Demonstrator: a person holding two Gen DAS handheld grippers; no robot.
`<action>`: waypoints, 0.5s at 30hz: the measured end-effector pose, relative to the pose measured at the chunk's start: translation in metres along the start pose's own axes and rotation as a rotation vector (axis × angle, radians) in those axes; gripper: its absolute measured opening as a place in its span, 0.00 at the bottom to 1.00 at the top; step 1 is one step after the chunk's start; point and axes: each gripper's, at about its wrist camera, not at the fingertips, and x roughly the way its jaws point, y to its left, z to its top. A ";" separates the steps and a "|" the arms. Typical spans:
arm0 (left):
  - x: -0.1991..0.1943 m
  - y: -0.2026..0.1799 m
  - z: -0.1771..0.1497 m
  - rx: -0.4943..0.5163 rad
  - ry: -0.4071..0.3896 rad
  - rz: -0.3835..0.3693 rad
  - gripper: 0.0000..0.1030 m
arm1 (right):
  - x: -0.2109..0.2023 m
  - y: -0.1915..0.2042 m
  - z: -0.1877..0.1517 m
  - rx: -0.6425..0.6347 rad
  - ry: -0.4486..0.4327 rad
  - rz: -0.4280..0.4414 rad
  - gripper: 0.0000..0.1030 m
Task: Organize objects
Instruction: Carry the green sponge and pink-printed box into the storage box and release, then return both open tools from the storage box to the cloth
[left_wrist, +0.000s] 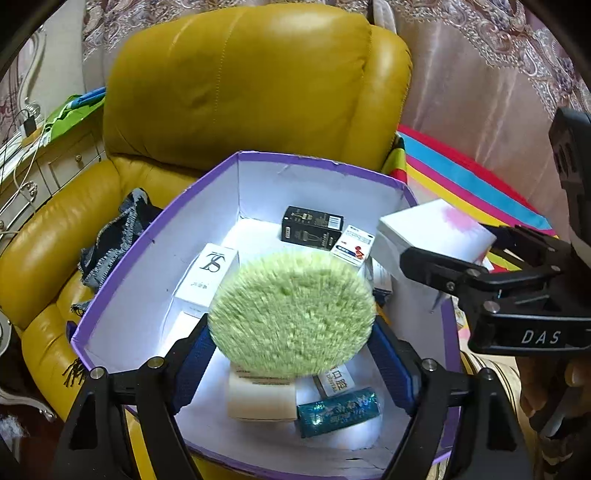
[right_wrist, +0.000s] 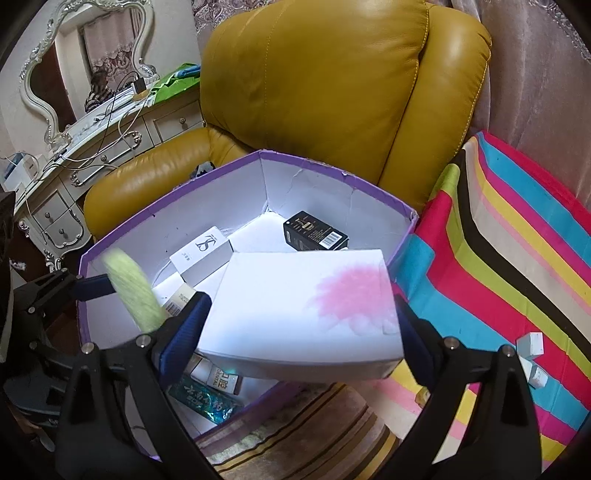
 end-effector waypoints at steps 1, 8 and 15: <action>-0.001 -0.002 0.000 0.003 0.000 0.001 0.82 | -0.001 0.000 0.000 -0.004 -0.003 -0.002 0.94; -0.012 -0.003 0.000 0.002 -0.016 0.000 0.83 | -0.014 0.001 0.005 0.004 -0.054 0.005 0.98; -0.018 -0.013 0.001 0.011 -0.029 -0.013 0.83 | -0.026 -0.020 -0.006 0.054 -0.071 -0.018 0.98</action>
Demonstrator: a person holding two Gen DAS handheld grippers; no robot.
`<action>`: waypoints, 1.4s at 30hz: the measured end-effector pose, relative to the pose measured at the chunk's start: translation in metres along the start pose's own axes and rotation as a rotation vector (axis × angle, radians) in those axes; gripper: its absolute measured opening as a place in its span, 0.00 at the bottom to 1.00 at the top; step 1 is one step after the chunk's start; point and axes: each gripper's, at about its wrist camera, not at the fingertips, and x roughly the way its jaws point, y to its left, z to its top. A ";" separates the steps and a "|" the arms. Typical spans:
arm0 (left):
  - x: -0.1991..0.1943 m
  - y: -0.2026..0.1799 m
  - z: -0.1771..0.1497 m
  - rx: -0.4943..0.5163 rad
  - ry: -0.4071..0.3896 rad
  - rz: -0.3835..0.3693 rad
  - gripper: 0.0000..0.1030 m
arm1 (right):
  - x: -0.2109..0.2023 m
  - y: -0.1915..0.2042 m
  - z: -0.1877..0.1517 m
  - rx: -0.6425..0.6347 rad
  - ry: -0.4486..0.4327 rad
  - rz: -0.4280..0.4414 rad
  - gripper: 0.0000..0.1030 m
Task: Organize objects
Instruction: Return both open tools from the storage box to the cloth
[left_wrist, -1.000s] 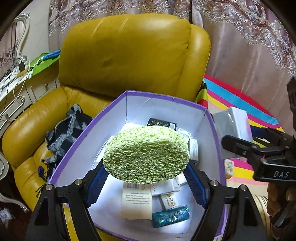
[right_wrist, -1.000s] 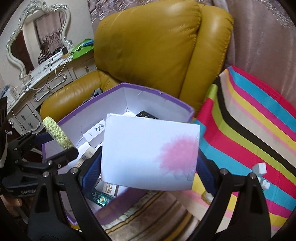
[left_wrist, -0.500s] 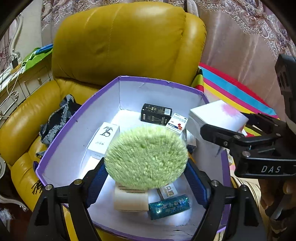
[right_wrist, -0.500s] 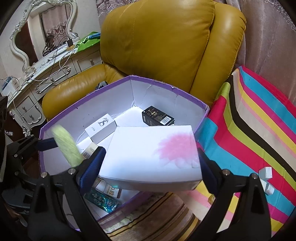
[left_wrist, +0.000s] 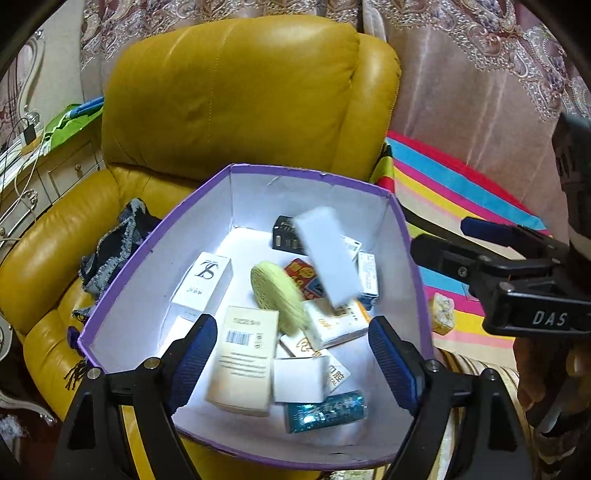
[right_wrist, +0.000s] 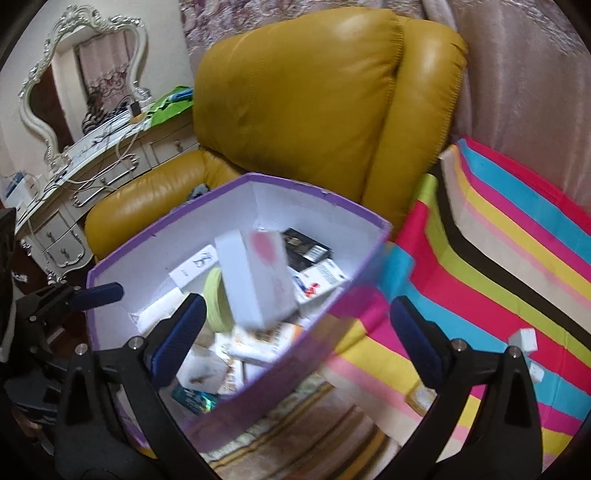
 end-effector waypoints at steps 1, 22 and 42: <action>0.000 -0.003 0.000 0.002 -0.002 -0.001 0.83 | -0.002 -0.005 -0.004 0.006 -0.002 -0.011 0.98; 0.001 -0.122 0.011 0.182 -0.004 -0.057 0.83 | -0.057 -0.136 -0.081 0.227 -0.020 -0.189 0.98; 0.052 -0.206 0.000 0.296 0.100 -0.141 0.83 | -0.080 -0.252 -0.161 0.440 0.034 -0.383 0.98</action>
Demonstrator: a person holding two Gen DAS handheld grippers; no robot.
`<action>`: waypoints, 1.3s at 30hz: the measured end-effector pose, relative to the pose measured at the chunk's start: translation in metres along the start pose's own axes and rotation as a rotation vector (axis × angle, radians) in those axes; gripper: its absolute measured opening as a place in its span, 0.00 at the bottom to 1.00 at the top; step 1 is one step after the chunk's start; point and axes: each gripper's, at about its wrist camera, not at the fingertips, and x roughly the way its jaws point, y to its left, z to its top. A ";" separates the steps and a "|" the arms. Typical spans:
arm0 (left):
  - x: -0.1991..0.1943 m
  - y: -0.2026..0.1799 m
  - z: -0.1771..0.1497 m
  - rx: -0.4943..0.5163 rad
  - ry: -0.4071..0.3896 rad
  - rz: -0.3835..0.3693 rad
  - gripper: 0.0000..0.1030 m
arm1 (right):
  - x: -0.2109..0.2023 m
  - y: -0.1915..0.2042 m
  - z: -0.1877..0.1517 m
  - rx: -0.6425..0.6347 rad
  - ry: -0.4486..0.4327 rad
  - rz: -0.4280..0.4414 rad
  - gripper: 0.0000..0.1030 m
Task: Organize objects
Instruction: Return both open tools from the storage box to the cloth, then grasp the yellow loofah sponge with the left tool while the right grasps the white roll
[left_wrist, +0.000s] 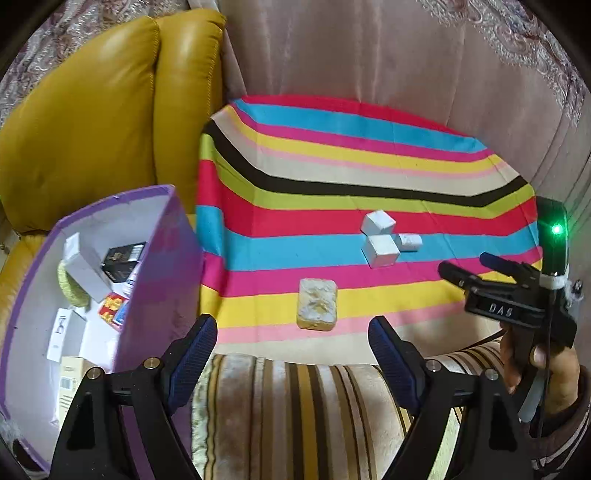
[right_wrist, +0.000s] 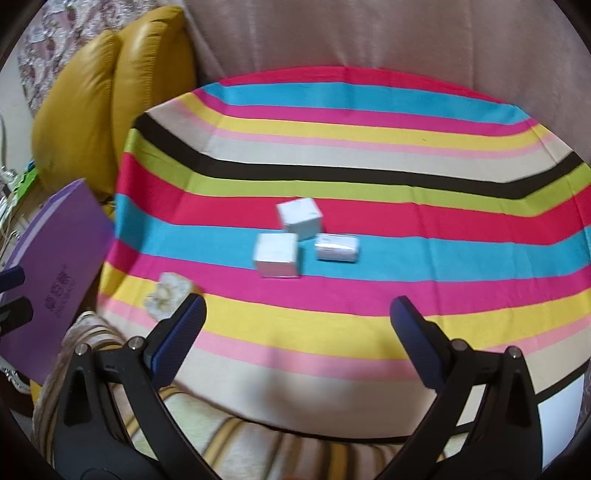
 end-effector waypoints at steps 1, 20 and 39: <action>0.004 -0.001 0.000 0.002 0.008 -0.004 0.83 | 0.002 -0.004 -0.001 0.004 0.006 -0.003 0.98; 0.092 -0.028 0.003 0.030 0.183 -0.062 0.83 | 0.042 -0.038 -0.011 0.066 0.114 -0.034 0.98; 0.171 -0.024 0.014 0.013 0.350 -0.035 0.83 | 0.070 -0.047 -0.003 0.097 0.163 -0.072 0.98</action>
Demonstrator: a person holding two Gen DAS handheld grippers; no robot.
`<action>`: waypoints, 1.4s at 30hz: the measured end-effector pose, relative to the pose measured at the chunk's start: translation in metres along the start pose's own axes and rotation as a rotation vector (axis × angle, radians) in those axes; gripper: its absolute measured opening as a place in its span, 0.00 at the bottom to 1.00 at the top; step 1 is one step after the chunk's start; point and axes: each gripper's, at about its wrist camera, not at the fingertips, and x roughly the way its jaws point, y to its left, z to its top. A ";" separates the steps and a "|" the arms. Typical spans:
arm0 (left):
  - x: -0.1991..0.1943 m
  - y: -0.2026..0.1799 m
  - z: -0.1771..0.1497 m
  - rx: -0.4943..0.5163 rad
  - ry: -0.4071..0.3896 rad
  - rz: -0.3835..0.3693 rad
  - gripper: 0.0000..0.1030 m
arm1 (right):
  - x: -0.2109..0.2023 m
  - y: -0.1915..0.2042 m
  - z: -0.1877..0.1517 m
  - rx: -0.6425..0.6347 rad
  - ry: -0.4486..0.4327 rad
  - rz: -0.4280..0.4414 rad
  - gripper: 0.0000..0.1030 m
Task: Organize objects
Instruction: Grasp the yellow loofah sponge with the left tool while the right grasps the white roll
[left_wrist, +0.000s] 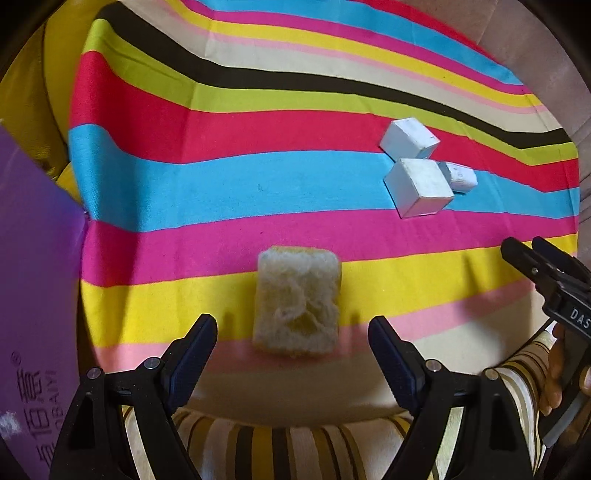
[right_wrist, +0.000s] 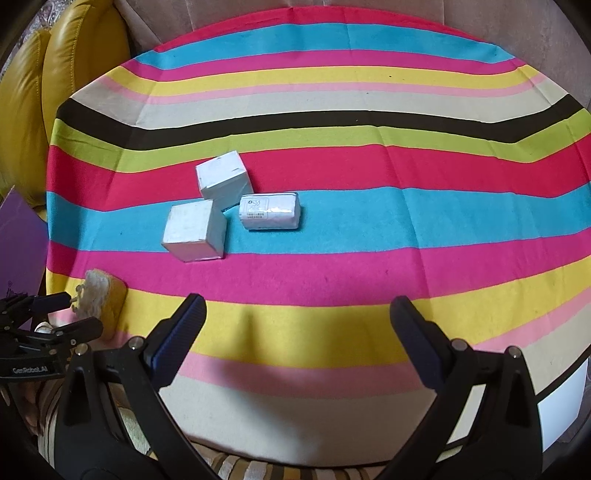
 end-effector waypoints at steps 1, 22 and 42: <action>0.003 -0.001 0.002 0.005 0.005 0.002 0.83 | 0.002 0.001 0.001 -0.006 0.001 -0.004 0.98; 0.023 -0.002 0.008 0.026 0.012 0.019 0.57 | 0.033 0.013 0.039 -0.037 -0.019 -0.066 0.98; 0.011 -0.001 0.000 0.014 -0.043 -0.020 0.48 | 0.059 0.012 0.046 -0.014 0.021 -0.077 0.48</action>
